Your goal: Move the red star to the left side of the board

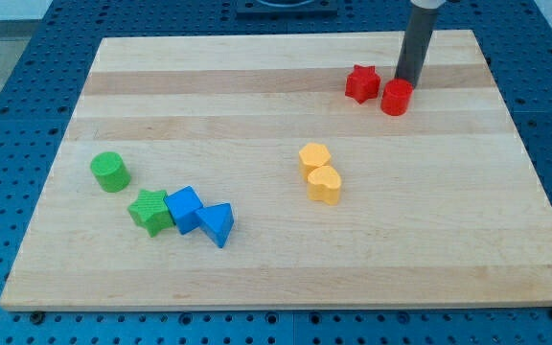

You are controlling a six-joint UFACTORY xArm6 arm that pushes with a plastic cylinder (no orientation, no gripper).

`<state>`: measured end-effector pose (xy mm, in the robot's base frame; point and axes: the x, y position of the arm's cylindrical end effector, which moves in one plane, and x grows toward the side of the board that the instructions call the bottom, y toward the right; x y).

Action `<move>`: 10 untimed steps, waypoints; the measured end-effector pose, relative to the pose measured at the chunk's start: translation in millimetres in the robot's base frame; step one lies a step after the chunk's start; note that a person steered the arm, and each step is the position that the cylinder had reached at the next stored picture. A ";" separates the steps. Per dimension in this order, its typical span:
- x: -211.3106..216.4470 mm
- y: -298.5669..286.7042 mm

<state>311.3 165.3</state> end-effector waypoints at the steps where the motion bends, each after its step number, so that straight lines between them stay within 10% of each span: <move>1: -38.0 -27.1; 4: -45.8 -89.1; 10: -31.3 -14.5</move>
<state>280.0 150.8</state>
